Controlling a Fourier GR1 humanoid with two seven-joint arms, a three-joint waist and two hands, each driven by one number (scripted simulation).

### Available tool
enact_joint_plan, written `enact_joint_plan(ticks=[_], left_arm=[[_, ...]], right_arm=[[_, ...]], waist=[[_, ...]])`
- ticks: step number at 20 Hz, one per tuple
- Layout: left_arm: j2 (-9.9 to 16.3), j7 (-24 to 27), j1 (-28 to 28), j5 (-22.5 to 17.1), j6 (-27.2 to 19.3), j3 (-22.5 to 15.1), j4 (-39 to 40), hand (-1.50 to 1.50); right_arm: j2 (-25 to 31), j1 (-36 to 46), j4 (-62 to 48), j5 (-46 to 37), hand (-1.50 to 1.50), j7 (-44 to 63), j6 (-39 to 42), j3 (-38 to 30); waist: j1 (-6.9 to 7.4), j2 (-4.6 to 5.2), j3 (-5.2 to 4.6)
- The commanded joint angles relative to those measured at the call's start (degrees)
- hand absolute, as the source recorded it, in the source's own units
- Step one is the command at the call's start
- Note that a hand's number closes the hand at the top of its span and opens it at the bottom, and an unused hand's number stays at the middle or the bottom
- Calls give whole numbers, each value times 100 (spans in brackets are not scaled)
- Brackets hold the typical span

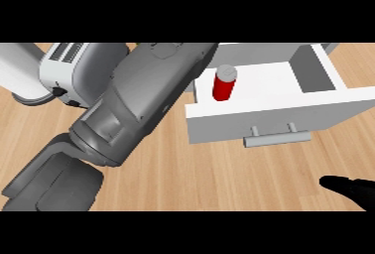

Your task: Pick up the can, place it into the drawer and close the drawer

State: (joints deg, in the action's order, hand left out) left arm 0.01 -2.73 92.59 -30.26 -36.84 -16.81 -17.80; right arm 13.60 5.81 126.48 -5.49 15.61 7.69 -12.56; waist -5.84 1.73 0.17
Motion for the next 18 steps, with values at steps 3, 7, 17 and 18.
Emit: enact_joint_plan(ticks=[3,7,17,18], left_arm=[[-1,240,39,-342,71,171,-9,-150],[-1,264,21,-456,56,53,-43,-150],[0,188,277,-326,-88,-47,156,-150],[0,149,166,-244,121,-63,109,-150]], right_arm=[[317,275,-413,-1133,-150,-383,47,530],[499,774,-1115,-2077,-150,-611,-146,928],[407,1733,-3200,-3656,-150,-1223,-750,1782],[417,1749,-3401,-3950,-150,-1145,-852,1853]], waist=[[124,13,-6],[227,5,-5],[435,-49,-3],[579,-94,-11]])
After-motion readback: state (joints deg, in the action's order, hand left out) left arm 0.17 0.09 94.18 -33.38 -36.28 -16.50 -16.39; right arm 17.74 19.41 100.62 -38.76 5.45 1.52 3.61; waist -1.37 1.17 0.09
